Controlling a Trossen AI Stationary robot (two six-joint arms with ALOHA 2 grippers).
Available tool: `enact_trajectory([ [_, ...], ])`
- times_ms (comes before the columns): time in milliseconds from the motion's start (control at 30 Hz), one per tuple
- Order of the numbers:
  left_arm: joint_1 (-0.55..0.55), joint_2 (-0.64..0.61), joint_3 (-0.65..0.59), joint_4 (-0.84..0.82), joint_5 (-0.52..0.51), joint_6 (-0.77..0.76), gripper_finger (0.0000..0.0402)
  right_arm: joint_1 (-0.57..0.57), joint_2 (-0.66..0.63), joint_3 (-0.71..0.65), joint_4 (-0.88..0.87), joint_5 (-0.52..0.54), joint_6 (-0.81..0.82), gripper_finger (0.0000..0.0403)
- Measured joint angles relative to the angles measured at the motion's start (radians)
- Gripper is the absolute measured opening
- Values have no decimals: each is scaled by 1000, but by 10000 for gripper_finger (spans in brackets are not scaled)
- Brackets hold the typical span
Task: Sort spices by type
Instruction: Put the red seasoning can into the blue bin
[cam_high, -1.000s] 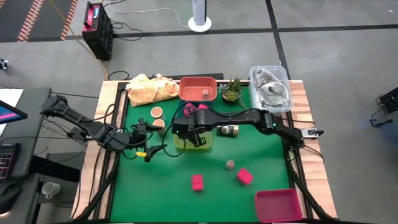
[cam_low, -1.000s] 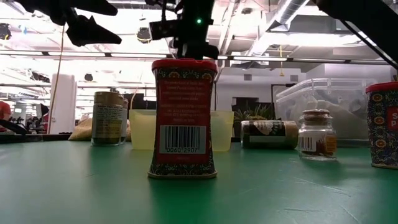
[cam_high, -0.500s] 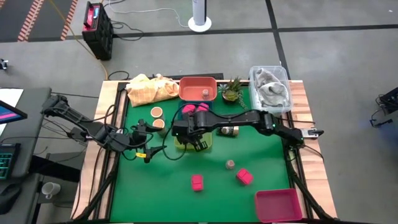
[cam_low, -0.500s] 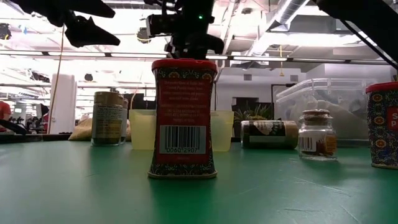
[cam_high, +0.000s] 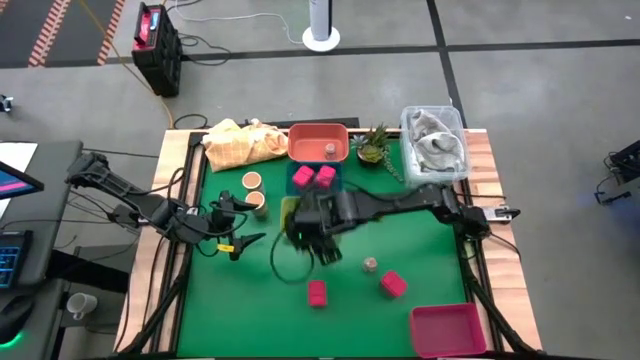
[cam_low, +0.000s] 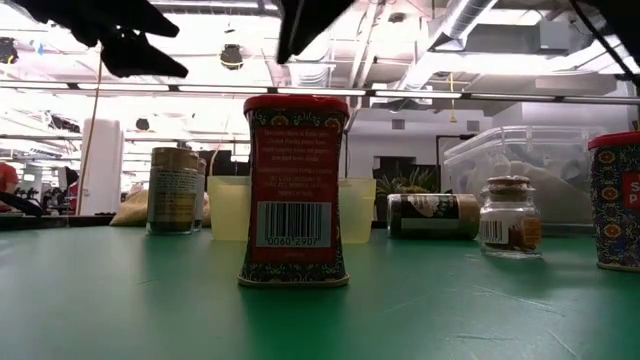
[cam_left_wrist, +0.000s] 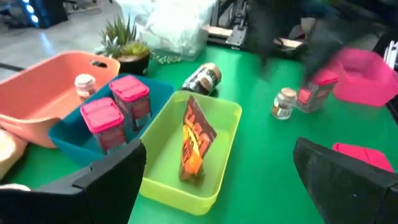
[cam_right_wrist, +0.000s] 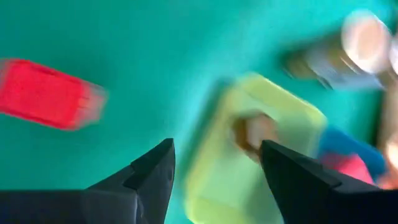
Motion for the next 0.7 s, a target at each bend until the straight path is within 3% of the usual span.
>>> enact_trajectory([
  [367,0,-22,5,-14,0,20,389,126,12,-2,48,-26,57,279],
  [700,0,-50,6,-15,0,42,389,211,26,-16,-13,-20,-207,312],
])
